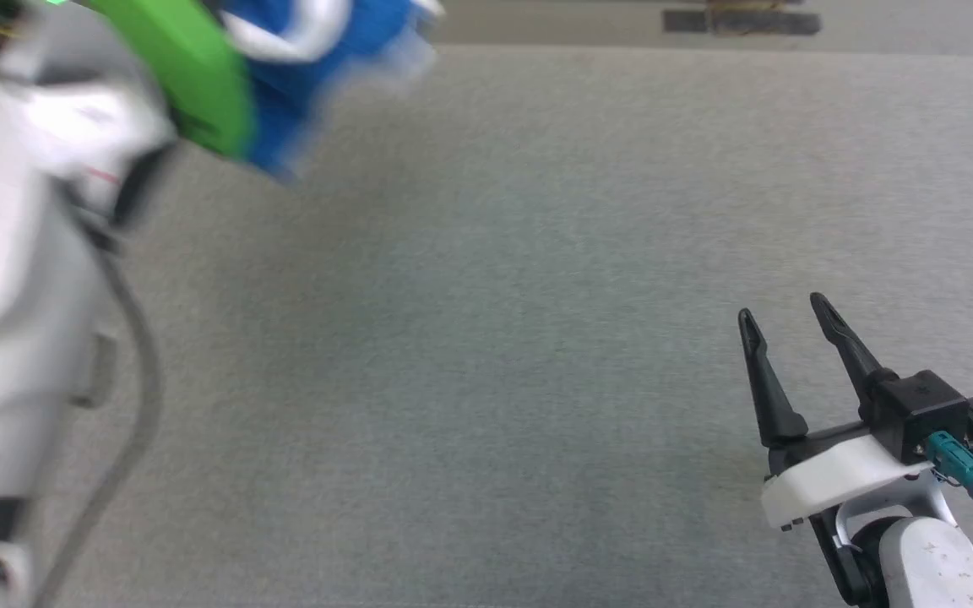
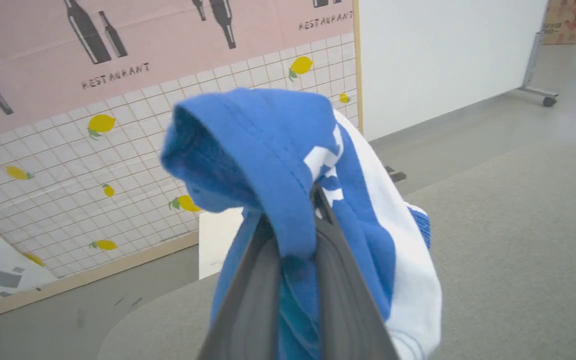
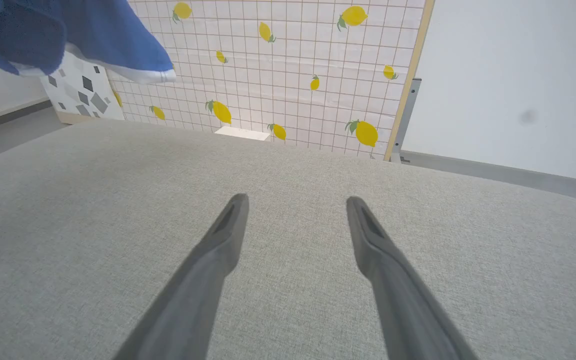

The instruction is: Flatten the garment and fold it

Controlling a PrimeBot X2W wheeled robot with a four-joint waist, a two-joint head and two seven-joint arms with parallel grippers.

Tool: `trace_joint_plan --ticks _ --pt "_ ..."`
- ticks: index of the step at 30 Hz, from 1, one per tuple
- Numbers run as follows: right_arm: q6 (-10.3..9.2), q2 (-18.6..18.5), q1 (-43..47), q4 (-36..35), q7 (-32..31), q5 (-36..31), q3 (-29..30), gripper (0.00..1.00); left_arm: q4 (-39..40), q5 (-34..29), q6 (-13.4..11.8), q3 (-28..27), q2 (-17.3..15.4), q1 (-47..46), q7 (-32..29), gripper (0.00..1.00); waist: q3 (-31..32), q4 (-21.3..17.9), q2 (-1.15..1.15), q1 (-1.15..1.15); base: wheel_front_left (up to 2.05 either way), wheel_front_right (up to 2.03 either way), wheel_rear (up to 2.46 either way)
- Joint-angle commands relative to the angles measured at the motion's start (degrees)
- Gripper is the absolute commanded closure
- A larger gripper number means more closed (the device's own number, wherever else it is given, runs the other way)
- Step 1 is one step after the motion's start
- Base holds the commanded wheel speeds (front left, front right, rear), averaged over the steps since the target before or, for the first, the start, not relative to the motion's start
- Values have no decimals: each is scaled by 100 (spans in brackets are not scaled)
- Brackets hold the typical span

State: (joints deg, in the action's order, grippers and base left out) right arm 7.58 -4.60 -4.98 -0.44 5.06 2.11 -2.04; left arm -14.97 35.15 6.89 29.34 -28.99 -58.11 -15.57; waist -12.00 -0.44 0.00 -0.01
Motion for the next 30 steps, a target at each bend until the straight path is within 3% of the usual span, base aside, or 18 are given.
trace_joint_plan --ticks 1,10,15,16,17,21,30 --pt "-9 29 -23 19 27 36 30 0 122 47 -92 113 213 192 -6 100 191 -340 0 1 0 0 0" --pt "-9 138 -116 58 166 -34 115 0 376 -273 -1007 781 1420 991 294 100 -219 -1138 0 1 0 0 0" --pt "-9 162 -144 136 295 -57 163 0 -39 -618 -1108 1343 1695 1374 438 100 -446 -1451 0 1 0 0 0" --pt "-9 167 -162 187 346 -59 165 0 -309 -638 -1062 1564 1743 1603 367 77 -493 -1526 0 1 0 0 0" --pt "-9 168 -174 217 369 -40 161 0 -473 -653 -1024 1694 1738 1723 273 0 -506 -1554 0 1 0 0 0" --pt "-9 170 -201 286 412 32 171 0 -718 -640 -921 1871 1735 1960 315 0 -498 -1550 0 1 0 0 0" --pt "-9 171 -95 403 290 -111 143 0 -399 -506 -936 1578 1657 1946 937 0 63 -983 0 1 0 0 0"
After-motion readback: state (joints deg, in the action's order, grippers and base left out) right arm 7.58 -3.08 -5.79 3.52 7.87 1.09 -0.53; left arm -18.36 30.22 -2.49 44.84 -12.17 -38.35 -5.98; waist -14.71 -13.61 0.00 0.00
